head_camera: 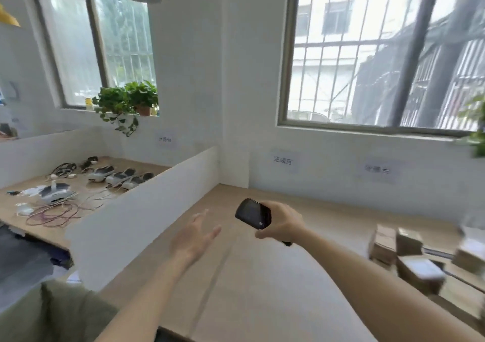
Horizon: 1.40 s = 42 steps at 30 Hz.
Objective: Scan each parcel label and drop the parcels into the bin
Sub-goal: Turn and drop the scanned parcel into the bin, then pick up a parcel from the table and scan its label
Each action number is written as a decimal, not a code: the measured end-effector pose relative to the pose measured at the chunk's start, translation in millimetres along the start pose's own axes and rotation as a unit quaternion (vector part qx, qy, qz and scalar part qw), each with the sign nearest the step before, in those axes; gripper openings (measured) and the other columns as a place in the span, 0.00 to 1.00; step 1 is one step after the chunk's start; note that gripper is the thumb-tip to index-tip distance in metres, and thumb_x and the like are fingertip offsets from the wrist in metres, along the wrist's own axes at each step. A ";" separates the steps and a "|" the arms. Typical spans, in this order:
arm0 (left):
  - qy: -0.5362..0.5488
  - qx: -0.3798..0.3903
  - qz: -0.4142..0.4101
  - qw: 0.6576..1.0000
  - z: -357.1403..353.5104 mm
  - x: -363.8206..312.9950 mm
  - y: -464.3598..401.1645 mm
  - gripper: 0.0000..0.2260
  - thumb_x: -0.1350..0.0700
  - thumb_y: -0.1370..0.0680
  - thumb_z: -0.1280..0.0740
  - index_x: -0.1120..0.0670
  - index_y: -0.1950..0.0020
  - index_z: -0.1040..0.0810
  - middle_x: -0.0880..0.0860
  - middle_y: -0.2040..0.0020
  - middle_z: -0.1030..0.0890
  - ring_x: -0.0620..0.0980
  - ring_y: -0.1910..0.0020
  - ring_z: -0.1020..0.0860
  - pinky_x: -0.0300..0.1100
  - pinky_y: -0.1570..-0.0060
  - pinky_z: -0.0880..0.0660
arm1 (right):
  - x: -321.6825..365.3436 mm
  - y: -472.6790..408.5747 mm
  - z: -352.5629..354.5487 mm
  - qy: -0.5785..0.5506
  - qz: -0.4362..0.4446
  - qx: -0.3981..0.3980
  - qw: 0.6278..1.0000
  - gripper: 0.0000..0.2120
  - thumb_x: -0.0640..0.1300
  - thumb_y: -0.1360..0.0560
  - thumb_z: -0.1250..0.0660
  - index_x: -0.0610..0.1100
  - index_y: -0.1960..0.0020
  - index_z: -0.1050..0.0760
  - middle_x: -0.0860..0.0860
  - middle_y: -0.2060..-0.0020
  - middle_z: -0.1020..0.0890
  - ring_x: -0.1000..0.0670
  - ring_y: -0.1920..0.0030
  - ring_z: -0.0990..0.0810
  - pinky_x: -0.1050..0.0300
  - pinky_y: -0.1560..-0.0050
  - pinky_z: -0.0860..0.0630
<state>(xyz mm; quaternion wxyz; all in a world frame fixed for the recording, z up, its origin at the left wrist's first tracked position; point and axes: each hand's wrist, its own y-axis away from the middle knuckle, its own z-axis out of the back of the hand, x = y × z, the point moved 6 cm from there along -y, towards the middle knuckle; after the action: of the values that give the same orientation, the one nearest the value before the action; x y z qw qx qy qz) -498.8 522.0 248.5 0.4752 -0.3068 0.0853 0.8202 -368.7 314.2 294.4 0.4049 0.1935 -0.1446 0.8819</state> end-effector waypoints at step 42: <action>0.090 0.343 -0.417 0.837 -618.6 -801.7 115.3 0.33 0.33 0.23 0.39 0.46 0.21 0.39 0.48 0.23 0.33 0.51 0.27 0.32 0.54 0.32 0.30 | -742.8 452.1 396.0 0.050 -0.537 -0.202 0.817 0.35 0.62 0.45 0.23 0.56 0.40 0.26 0.56 0.51 0.18 0.48 0.49 0.19 0.49 0.49 0.18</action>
<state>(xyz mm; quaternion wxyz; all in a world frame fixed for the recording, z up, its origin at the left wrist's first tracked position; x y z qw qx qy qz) -44.7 -389.4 206.4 0.8374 -0.2027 0.2677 0.4314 -184.4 -622.6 259.3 0.8509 0.1096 -0.1722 0.4840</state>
